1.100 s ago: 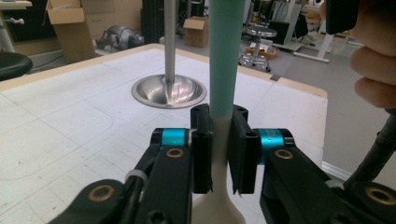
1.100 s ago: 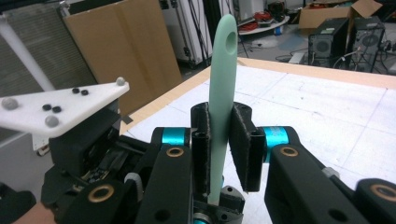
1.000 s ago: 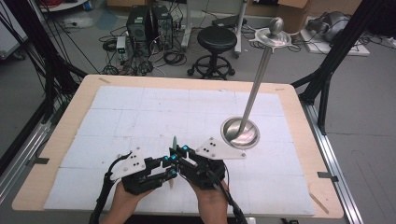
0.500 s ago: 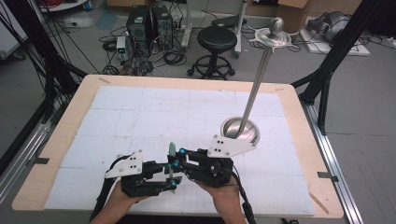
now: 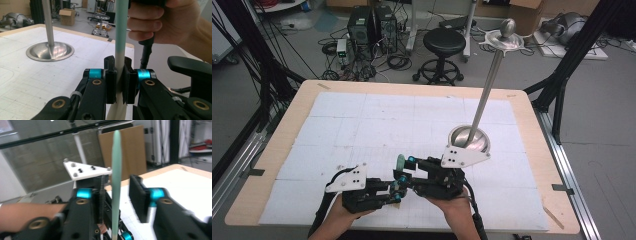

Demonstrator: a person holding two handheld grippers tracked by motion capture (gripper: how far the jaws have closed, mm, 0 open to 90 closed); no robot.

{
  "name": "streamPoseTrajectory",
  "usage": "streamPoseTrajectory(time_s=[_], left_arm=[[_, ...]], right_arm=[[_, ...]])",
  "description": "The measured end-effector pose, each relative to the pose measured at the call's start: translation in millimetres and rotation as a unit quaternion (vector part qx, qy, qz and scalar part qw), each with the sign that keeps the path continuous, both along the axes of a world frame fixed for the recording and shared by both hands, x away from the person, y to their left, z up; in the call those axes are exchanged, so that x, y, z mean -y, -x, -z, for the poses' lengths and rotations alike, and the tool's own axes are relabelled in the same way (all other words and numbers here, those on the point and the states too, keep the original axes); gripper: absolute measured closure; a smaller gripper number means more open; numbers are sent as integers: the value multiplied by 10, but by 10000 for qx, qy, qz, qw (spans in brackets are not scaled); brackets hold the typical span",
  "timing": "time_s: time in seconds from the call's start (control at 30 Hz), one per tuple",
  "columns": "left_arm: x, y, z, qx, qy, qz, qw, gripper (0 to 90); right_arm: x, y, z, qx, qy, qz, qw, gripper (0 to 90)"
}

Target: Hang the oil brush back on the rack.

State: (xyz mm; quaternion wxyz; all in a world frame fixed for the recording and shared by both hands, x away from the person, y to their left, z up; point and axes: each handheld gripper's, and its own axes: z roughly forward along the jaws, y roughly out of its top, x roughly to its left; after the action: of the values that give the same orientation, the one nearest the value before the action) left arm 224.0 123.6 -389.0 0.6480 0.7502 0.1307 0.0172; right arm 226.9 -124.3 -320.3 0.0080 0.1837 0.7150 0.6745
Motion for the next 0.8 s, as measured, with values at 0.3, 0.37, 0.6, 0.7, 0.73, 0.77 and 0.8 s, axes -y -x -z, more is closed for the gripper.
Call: streamPoseTrajectory(time_s=[0.3, 0.37, 0.6, 0.7, 0.73, 0.77, 0.8], left_arm=[[17, -4, -9, -16, 54, -374, 9993, 835], [27, -1, -5, -13, 68, -395, 9992, 835], [-19, -23, -16, 36, 168, -442, 9989, 613], [-134, -50, -12, 96, 196, -573, 9981, 478], [-177, -58, -10, 118, 204, -657, 9976, 418], [-221, -68, -7, 115, 259, -707, 9971, 386], [-272, -80, -6, 135, 289, -746, 9967, 371]], right_arm=[[-54, 42, 19, 86, 166, 186, 9997, 716], [-45, 32, 20, 57, 169, 215, 9996, 766], [-7, 0, 14, 22, 181, 307, 9994, 821], [74, -46, -36, 38, 152, 427, 9990, 823], [115, -70, -65, 27, 142, 487, 9987, 823], [155, -102, -95, 63, 106, 557, 9984, 823], [198, -131, -131, 56, 81, 633, 9979, 824]])
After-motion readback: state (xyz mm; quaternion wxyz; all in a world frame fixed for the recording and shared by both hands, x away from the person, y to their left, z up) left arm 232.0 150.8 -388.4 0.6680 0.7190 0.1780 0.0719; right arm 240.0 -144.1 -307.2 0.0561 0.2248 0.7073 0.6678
